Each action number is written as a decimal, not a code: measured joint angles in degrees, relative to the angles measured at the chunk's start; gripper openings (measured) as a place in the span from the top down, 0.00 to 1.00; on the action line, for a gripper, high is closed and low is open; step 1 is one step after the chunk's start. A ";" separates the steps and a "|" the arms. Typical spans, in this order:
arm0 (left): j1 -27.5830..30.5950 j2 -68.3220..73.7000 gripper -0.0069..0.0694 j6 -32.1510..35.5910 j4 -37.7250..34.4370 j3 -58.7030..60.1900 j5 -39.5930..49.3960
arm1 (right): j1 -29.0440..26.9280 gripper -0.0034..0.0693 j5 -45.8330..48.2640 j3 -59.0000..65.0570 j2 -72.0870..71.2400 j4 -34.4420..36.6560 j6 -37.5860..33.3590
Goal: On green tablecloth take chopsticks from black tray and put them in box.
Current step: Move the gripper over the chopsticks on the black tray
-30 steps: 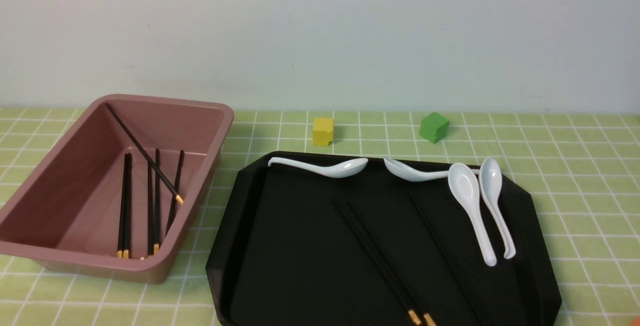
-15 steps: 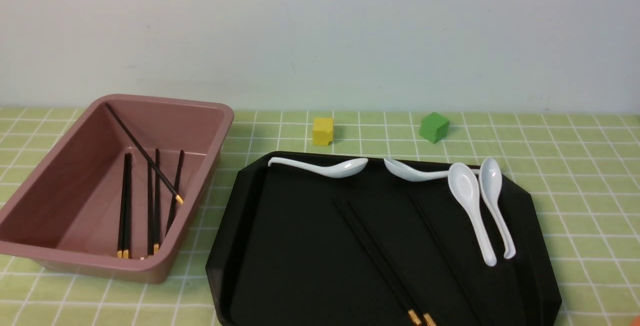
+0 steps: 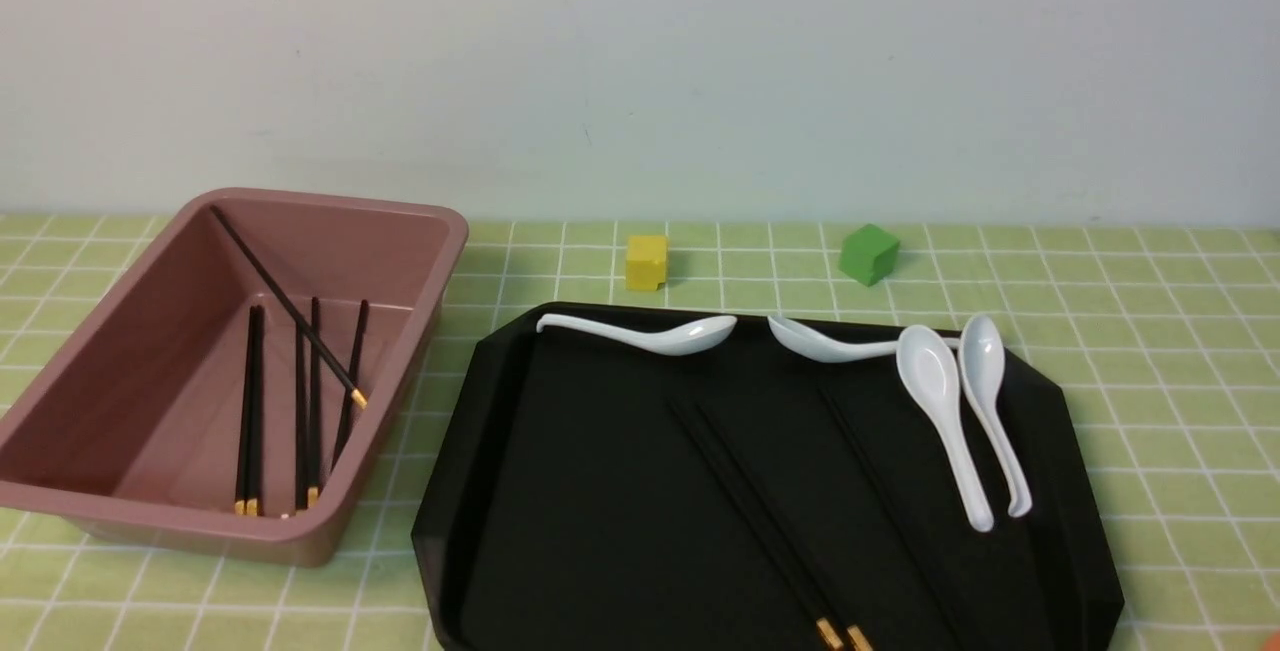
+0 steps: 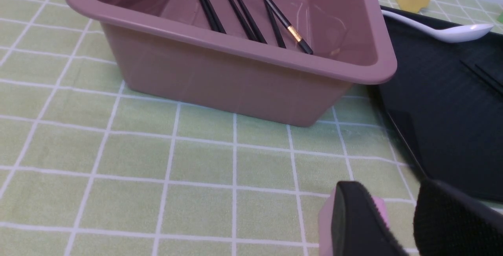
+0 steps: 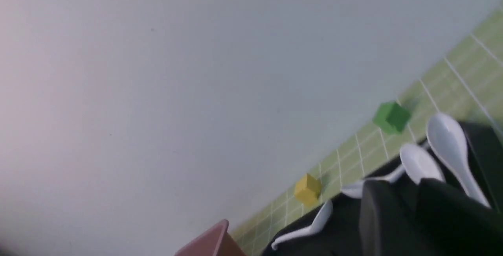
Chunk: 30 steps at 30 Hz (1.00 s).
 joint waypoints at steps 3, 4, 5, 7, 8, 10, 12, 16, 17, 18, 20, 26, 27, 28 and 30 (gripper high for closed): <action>0.00 0.00 0.60 0.00 0.00 0.00 0.00 | 0.00 0.96 2.62 -7.74 8.97 -3.28 -7.65; 0.00 0.00 0.60 0.00 0.00 0.00 0.00 | 0.00 0.96 3.87 -8.92 10.84 -3.97 -8.42; 0.00 0.00 0.60 0.00 0.00 0.00 0.00 | 0.00 0.96 7.02 -11.18 14.94 -5.93 -9.54; 0.00 0.00 0.60 0.00 0.00 0.00 0.00 | 0.00 0.95 14.16 -14.68 22.82 -9.08 -10.14; 0.00 0.00 0.60 0.00 0.00 0.00 0.00 | 0.00 0.95 17.29 -16.00 26.32 -10.52 -10.20; 0.00 0.00 0.60 0.00 0.00 0.00 0.00 | 0.00 0.95 23.49 -18.89 33.65 -13.37 -9.55; 0.00 0.00 0.60 0.00 0.00 0.00 0.00 | 0.00 0.95 29.99 -21.76 43.28 -15.17 -8.23; 0.00 0.00 0.60 0.00 0.00 0.00 0.00 | 0.00 0.95 37.41 -28.80 60.66 -14.92 -9.67; 0.00 0.00 0.60 0.00 0.00 0.00 0.00 | 0.08 0.94 38.23 -30.78 63.80 -14.02 -11.50; 0.00 0.00 0.60 0.00 0.00 0.00 0.00 | 0.70 0.94 38.89 -32.79 67.44 -12.66 -13.60; 0.00 0.00 0.60 0.00 0.00 0.00 0.00 | 3.00 0.94 39.60 -36.40 74.05 -10.28 -17.18; 0.00 0.00 0.60 0.00 0.00 0.00 0.00 | 16.65 0.92 41.12 -51.81 92.98 -12.09 -18.04; 0.00 0.00 0.60 0.00 0.00 0.00 0.00 | 18.23 0.91 41.44 -53.99 95.90 -13.76 -16.76; 0.00 0.00 0.60 0.00 0.00 0.00 0.00 | 19.68 0.89 41.71 -56.16 98.14 -15.67 -15.20; 0.00 0.00 0.60 0.00 0.00 0.00 0.00 | 22.97 0.84 42.32 -61.30 103.04 -21.27 -10.75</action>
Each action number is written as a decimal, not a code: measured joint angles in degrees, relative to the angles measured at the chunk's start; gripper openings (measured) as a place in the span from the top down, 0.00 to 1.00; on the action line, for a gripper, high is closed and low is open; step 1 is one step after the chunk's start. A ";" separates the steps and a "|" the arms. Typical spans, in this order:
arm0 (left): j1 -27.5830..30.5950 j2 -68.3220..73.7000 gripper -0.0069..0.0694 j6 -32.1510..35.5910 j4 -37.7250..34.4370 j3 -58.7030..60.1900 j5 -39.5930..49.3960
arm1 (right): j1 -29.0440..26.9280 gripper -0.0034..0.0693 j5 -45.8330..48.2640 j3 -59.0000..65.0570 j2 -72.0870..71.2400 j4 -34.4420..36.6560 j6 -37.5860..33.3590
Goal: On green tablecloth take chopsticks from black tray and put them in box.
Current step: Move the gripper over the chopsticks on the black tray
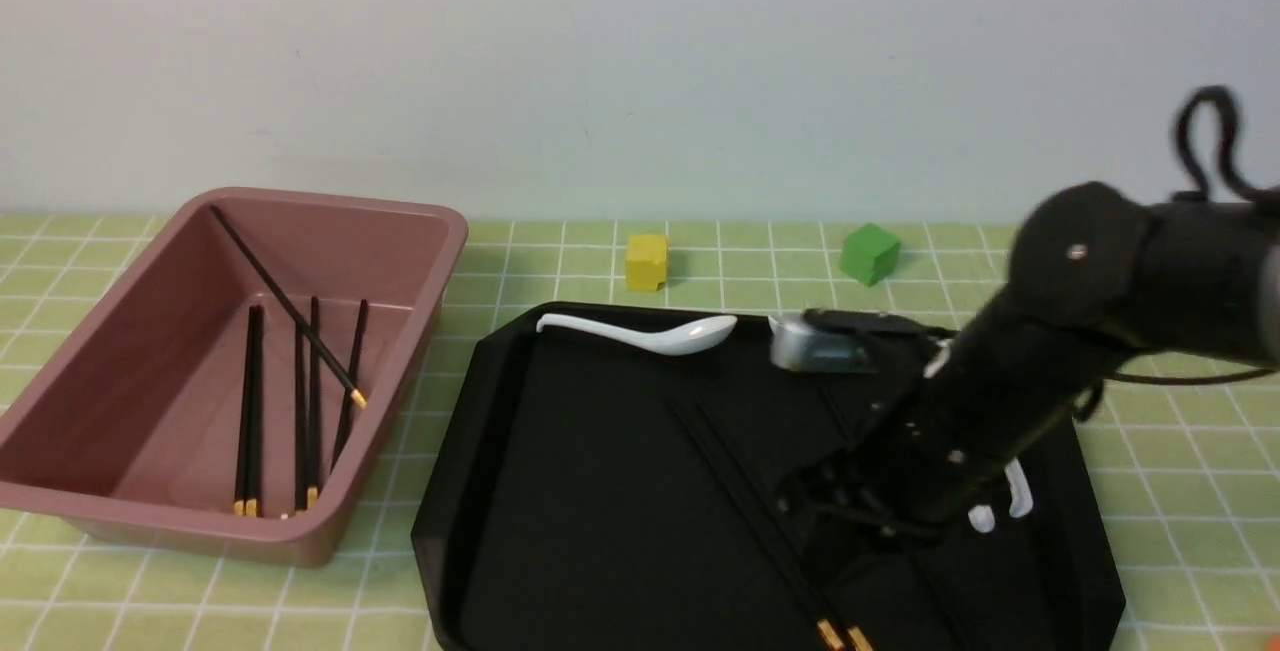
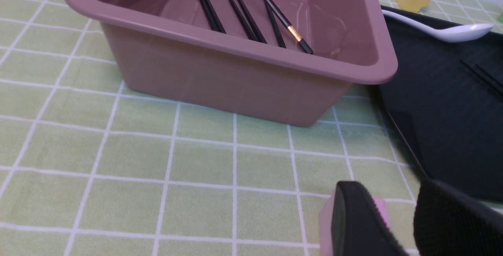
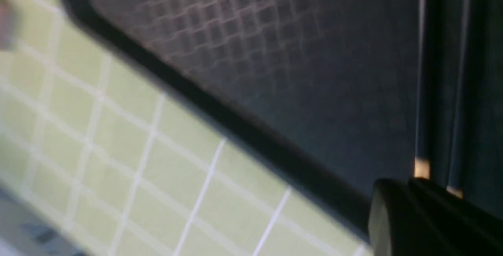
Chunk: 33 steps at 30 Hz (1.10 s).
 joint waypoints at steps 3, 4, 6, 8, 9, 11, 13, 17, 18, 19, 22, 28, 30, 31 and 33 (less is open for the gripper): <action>0.00 0.00 0.60 0.00 0.00 0.00 0.00 | 3.54 0.76 0.90 -5.91 4.65 -8.36 6.67; 0.00 0.00 0.60 0.00 0.00 0.00 0.00 | 4.36 0.73 1.10 -7.24 5.50 -10.50 8.53; 0.00 0.00 0.60 0.00 0.00 0.00 0.00 | 6.22 0.64 1.38 -9.92 6.99 -15.73 12.93; 0.00 0.00 0.60 0.00 0.00 0.00 0.00 | 7.38 0.56 1.38 -11.19 7.64 -19.74 15.98; 0.00 0.00 0.60 0.00 0.00 0.00 0.00 | 7.66 0.52 1.38 -11.38 7.94 -21.16 17.11; 0.00 0.00 0.60 0.00 0.00 0.00 0.00 | 7.96 0.45 1.38 -11.58 8.38 -23.81 19.43; 0.00 0.00 0.60 0.00 0.00 0.00 0.00 | 7.96 0.37 1.43 -11.65 9.19 -25.02 20.72; 0.00 0.00 0.60 0.00 0.00 0.00 0.00 | 7.96 0.32 1.23 -11.65 10.99 -25.39 21.35; 0.00 0.00 0.60 0.00 0.00 0.00 0.00 | 7.96 0.31 1.15 -11.65 11.39 -25.39 21.35; 0.00 0.00 0.60 0.00 0.00 0.00 0.00 | 7.96 0.31 1.03 -11.65 12.19 -25.33 21.35; 0.00 0.00 0.60 0.00 0.00 0.00 0.00 | 7.96 0.33 1.14 -12.13 12.66 -25.54 21.59; 0.00 0.00 0.60 0.00 0.00 0.00 0.00 | 7.96 0.53 2.05 -12.50 12.98 -25.72 21.64; 0.00 0.00 0.60 0.00 0.00 0.00 0.00 | 7.96 0.61 2.32 -12.50 12.98 -25.44 21.72; 0.00 0.00 0.60 0.00 0.00 0.00 0.00 | 7.96 0.71 2.94 -12.50 12.98 -24.77 21.71; 0.00 0.00 0.60 0.00 0.00 0.00 0.00 | 7.96 0.79 3.33 -12.56 12.87 -24.02 20.78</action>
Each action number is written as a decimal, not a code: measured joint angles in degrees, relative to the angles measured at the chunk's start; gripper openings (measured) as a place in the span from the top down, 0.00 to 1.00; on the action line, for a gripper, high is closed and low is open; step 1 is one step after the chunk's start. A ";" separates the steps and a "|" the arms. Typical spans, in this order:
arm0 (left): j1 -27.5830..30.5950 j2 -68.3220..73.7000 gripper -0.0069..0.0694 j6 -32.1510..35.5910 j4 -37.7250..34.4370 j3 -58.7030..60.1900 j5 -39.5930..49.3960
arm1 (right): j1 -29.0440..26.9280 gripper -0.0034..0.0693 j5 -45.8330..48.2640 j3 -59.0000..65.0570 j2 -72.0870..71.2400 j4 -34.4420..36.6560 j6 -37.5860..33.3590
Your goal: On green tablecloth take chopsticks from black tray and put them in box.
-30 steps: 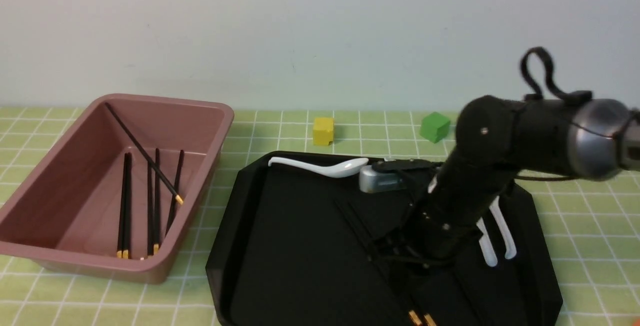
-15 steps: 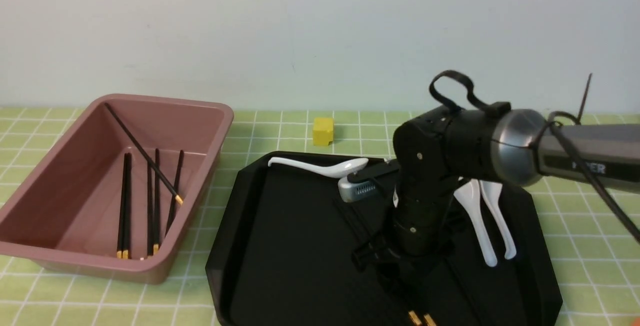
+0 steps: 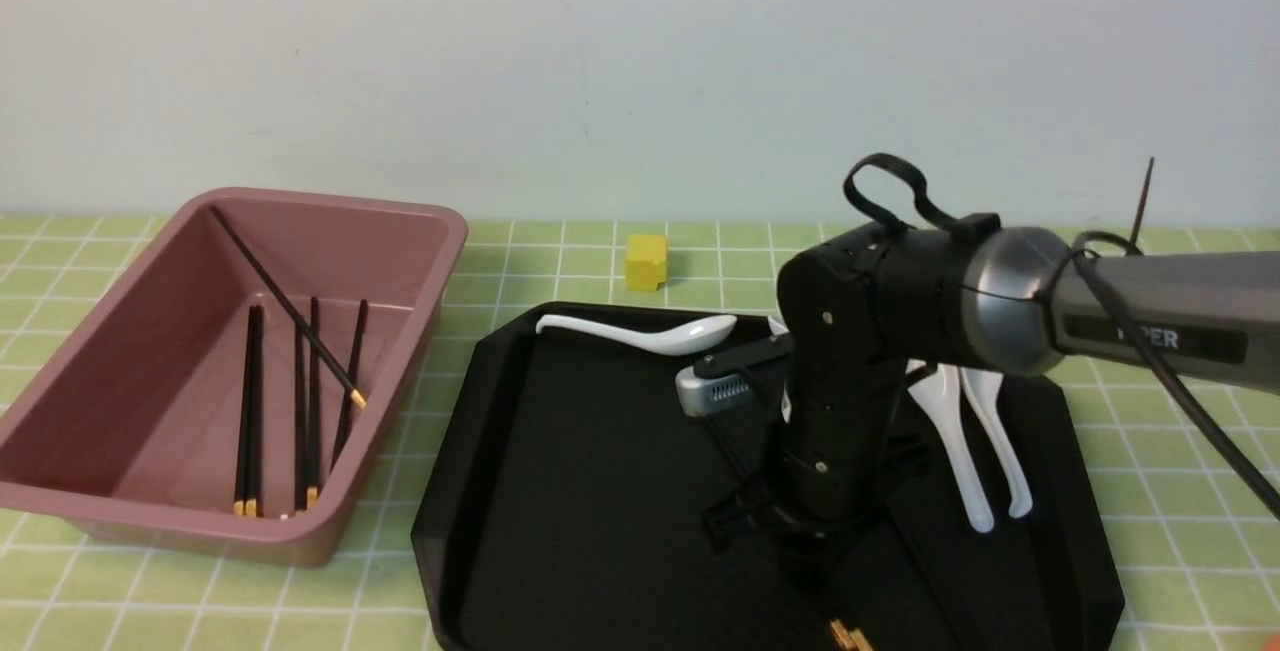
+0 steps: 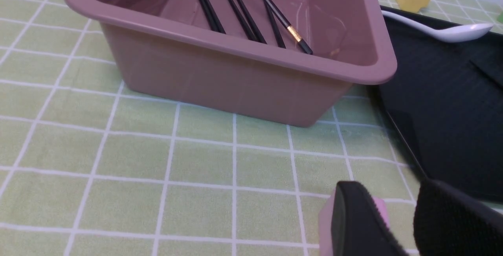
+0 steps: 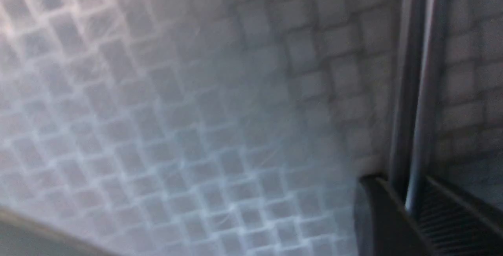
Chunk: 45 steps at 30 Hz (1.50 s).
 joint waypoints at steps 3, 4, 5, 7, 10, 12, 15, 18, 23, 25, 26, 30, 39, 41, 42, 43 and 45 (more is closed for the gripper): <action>0.00 0.00 0.60 0.00 0.00 0.00 0.00 | 0.00 0.77 0.73 0.00 -0.47 0.71 -1.80; 0.00 0.00 0.60 0.00 0.00 0.00 0.00 | 0.00 0.77 1.92 -0.05 -1.00 1.06 -2.24; 0.00 0.00 0.60 0.00 0.00 0.00 0.00 | 0.00 0.77 3.25 -0.28 -1.61 1.52 -2.31; 0.00 0.00 0.60 0.00 0.00 0.00 0.00 | 0.00 0.77 6.03 -1.01 -2.92 2.33 -2.31; 0.00 0.00 0.60 0.00 0.00 0.00 0.00 | 0.00 0.77 9.31 -4.25 -6.44 3.89 -2.58; 0.00 0.00 0.60 0.00 0.00 0.00 0.00 | 0.00 0.77 10.07 -7.43 -8.70 5.95 -2.73; 0.00 0.00 0.60 0.00 0.00 0.00 0.00 | 0.05 0.77 7.93 -12.30 -10.48 10.49 -4.05; 0.00 0.00 0.60 0.00 0.00 0.00 0.00 | 0.66 0.77 1.82 -16.71 -10.12 16.21 -8.35; 0.00 0.00 0.60 0.00 0.00 0.00 0.00 | 2.55 0.77 -9.33 -27.77 -2.97 31.53 -19.59; 0.00 0.00 0.60 0.00 0.00 0.00 0.00 | 3.50 0.77 -12.70 -32.19 1.72 36.75 -23.72; 0.00 0.00 0.60 0.00 0.00 0.00 0.00 | 3.98 0.77 -14.11 -34.17 3.74 39.41 -25.65; 0.00 0.00 0.60 0.00 0.00 0.00 0.00 | 6.47 0.77 -20.21 -43.82 13.46 48.04 -35.32; 0.00 0.00 0.60 0.00 0.00 0.00 0.00 | 9.76 0.74 -25.46 -55.20 27.71 51.59 -44.75; 0.00 0.00 0.60 0.00 0.00 0.00 0.00 | 9.82 0.68 -25.18 -55.38 28.36 49.43 -44.88; 0.00 0.00 0.60 0.00 0.00 0.00 0.00 | 9.82 0.64 -24.78 -55.42 28.36 47.94 -44.75; 0.00 0.00 0.60 0.00 0.00 0.00 0.00 | 9.72 0.61 -24.20 -55.45 28.27 46.61 -44.39; 0.00 0.00 0.60 0.00 0.00 0.00 0.00 | 9.66 0.58 -23.14 -55.45 27.82 44.06 -43.18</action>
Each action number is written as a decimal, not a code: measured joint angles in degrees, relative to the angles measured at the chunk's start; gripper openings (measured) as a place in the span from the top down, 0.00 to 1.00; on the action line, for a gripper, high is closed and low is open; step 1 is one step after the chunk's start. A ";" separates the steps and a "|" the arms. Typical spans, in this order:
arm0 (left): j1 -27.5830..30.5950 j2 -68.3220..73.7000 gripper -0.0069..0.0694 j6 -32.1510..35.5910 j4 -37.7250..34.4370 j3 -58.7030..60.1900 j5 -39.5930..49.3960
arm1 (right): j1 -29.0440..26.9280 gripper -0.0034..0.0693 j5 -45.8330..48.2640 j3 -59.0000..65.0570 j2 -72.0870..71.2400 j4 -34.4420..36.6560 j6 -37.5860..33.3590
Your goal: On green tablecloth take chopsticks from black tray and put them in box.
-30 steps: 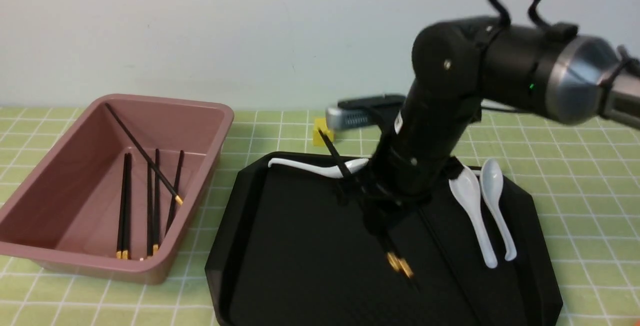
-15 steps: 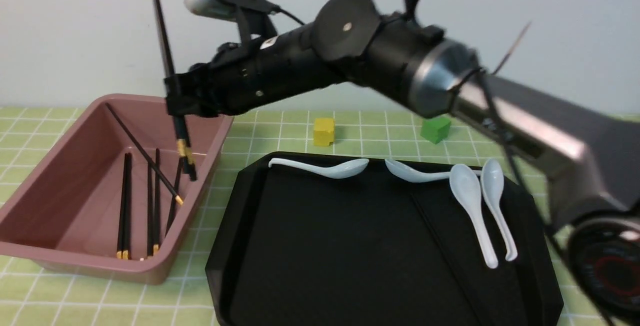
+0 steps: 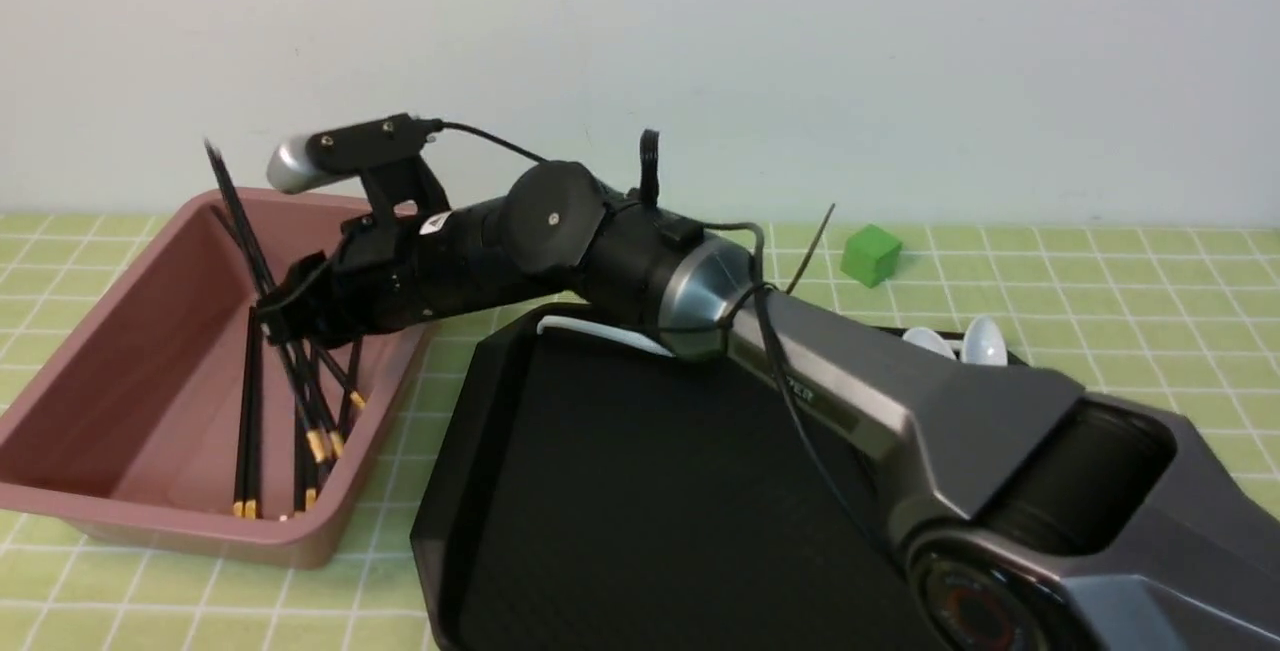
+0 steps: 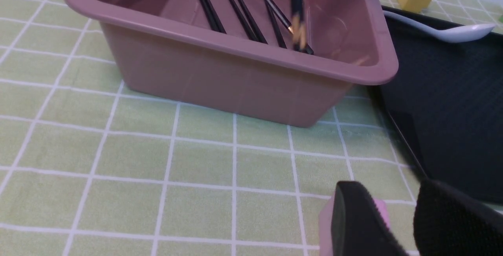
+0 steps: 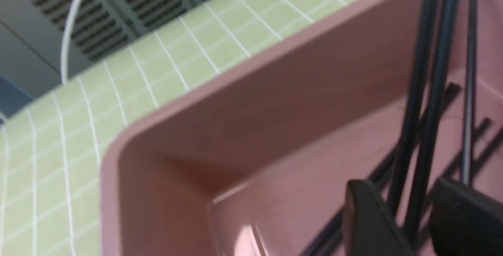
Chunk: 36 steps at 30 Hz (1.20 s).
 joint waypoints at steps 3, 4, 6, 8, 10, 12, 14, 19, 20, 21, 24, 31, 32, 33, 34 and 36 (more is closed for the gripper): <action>0.00 0.00 0.60 0.00 0.00 0.00 0.00 | -0.27 0.55 5.29 -0.17 -2.61 -8.10 4.32; 0.00 0.00 0.60 0.00 0.00 0.00 0.00 | -0.32 0.55 6.59 -0.21 -3.44 -10.54 5.16; 0.00 0.00 0.60 0.00 0.00 0.00 0.00 | -0.32 0.55 9.31 -0.21 -5.63 -14.55 7.73; 0.00 0.00 0.60 0.00 0.00 0.00 0.00 | -0.37 0.55 12.68 -0.21 -9.00 -19.14 9.98; 0.00 0.00 0.60 0.00 0.00 0.00 0.00 | -0.38 0.58 16.01 -0.27 -12.28 -22.65 11.58; 0.00 0.00 0.60 0.00 0.00 0.00 0.00 | -0.38 0.62 19.80 -0.28 -15.65 -25.94 12.55; 0.00 0.00 0.60 0.00 0.00 0.00 0.00 | -0.38 0.69 25.64 -0.35 -20.44 -29.72 13.35; 0.00 0.00 0.60 0.00 0.00 0.00 0.00 | -0.38 0.94 39.13 -0.52 -33.46 -40.59 17.59; 0.00 0.00 0.60 0.00 0.00 0.00 0.00 | -0.38 0.96 39.64 -0.47 -34.99 -42.40 18.81; 0.00 0.00 0.60 0.00 0.00 0.00 0.00 | -0.38 0.97 40.04 -0.10 -37.54 -44.55 20.44; 0.00 0.00 0.60 0.00 0.00 0.00 0.00 | -0.38 0.97 40.38 3.32 -45.20 -50.58 24.66; 0.00 0.00 0.60 0.00 0.00 0.00 0.00 | -0.38 0.97 40.79 22.95 -62.42 -55.43 30.92; 0.00 0.00 0.60 0.00 0.00 0.00 0.00 | -0.38 0.97 40.79 29.47 -66.89 -55.57 33.00; 0.00 0.00 0.60 0.00 0.00 0.00 0.00 | -0.38 0.97 40.79 35.49 -71.52 -55.57 34.84; 0.00 0.00 0.60 0.00 0.00 0.00 0.00 | -0.38 0.96 40.73 39.74 -73.54 -55.59 36.11; 0.00 0.00 0.60 0.00 0.00 0.00 0.00 | -0.38 0.96 38.84 51.03 -81.14 -55.59 39.44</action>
